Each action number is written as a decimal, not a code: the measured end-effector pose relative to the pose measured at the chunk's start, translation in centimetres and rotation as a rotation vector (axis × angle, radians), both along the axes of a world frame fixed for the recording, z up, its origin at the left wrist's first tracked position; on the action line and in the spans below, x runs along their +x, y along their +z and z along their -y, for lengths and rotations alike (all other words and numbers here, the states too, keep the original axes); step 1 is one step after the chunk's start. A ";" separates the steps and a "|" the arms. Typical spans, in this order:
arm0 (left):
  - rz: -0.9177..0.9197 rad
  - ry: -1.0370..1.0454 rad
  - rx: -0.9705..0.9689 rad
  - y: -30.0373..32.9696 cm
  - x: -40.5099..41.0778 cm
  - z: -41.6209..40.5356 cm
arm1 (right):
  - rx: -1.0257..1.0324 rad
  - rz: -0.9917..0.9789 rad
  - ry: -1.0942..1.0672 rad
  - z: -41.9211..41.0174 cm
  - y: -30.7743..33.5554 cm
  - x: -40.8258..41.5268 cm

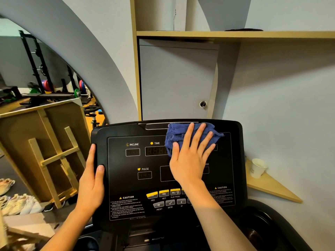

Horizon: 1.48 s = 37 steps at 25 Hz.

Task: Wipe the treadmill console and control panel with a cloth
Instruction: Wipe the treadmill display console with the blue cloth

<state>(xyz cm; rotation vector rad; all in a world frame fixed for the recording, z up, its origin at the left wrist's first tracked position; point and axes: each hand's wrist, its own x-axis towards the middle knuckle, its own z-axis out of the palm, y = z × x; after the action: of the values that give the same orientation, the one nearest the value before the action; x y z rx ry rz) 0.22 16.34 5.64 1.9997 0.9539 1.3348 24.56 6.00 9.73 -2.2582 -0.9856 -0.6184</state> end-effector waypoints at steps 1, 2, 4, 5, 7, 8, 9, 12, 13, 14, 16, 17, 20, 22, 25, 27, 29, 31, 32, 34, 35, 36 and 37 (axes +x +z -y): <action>-0.002 0.001 0.001 0.0 0.0 0.0 | -0.002 0.003 0.014 -0.4 0.1 -0.6; -0.003 0.000 0.003 0.0 0.0 0.0 | -0.003 0.007 0.028 -0.7 0.3 -1.1; 0.000 -0.001 0.006 0.0 -0.1 0.0 | -0.012 0.018 0.059 -1.6 0.5 -2.4; 0.000 -0.001 0.007 -0.1 -0.1 0.0 | -0.017 0.023 0.076 -2.0 0.6 -3.1; -0.001 0.000 0.006 -0.1 -0.1 0.0 | -0.026 0.029 0.109 -2.7 0.8 -4.5; 0.001 0.000 0.006 0.0 -0.1 0.0 | -0.029 0.030 0.124 -3.0 0.9 -5.1; 0.005 0.000 0.008 0.0 0.0 0.0 | -0.031 0.031 0.138 -3.2 0.9 -5.7; 0.012 -0.003 0.016 -0.1 0.0 -0.1 | -0.033 0.037 0.189 -3.9 1.0 -7.5; 0.011 -0.006 0.017 -0.2 -0.1 -0.2 | -0.038 0.044 0.210 -4.1 0.9 -8.1; 0.008 -0.008 0.019 -0.3 -0.1 -0.3 | -0.047 0.053 0.231 -4.2 0.8 -8.6; 0.003 -0.013 0.017 -0.4 -0.2 -0.4 | -0.064 0.073 0.267 -4.2 0.4 -9.4; -0.001 -0.013 0.015 -0.4 -0.1 -0.5 | -0.072 0.080 0.282 -4.2 0.2 -9.7; -0.010 -0.003 0.023 -0.3 -0.2 -0.5 | -0.097 0.094 0.320 -4.0 -0.8 -10.6; -0.014 -0.002 0.027 -0.3 -0.2 -0.5 | -0.122 0.110 0.345 -3.7 -1.4 -11.0; 0.000 -0.010 0.015 -0.2 0.0 -0.3 | -0.147 0.129 0.367 -3.1 -2.4 -11.4; 0.005 -0.016 -0.003 -0.1 0.1 -0.2 | -0.156 0.136 0.378 -2.6 -3.1 -11.6; 0.002 -0.023 -0.007 -0.1 0.2 -0.2 | -0.167 0.140 0.387 -2.1 -3.8 -11.8; 0.009 -0.027 -0.010 0.0 0.1 -0.2 | -0.177 0.137 0.392 -1.5 -4.6 -11.9; 0.015 -0.027 -0.015 0.0 0.1 -0.1 | -0.181 0.139 0.391 -1.2 -5.0 -12.0; 0.023 -0.019 -0.020 0.1 0.2 0.0 | -0.188 0.140 0.392 -0.5 -5.9 -12.1; 0.029 -0.013 -0.022 0.1 0.2 0.1 | -0.192 0.142 0.392 -0.1 -6.3 -12.1; 0.034 -0.007 -0.025 0.2 0.3 0.3 | -0.195 0.147 0.391 0.1 -6.8 -12.0; 0.034 0.001 -0.028 0.2 0.3 0.3 | -0.199 0.151 0.388 0.4 -7.2 -11.9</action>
<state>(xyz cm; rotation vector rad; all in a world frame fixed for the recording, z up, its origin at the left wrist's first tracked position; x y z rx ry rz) 0.55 16.02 5.88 1.9492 0.9531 1.3446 12.65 5.56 2.55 -2.1192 -1.5729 -0.5429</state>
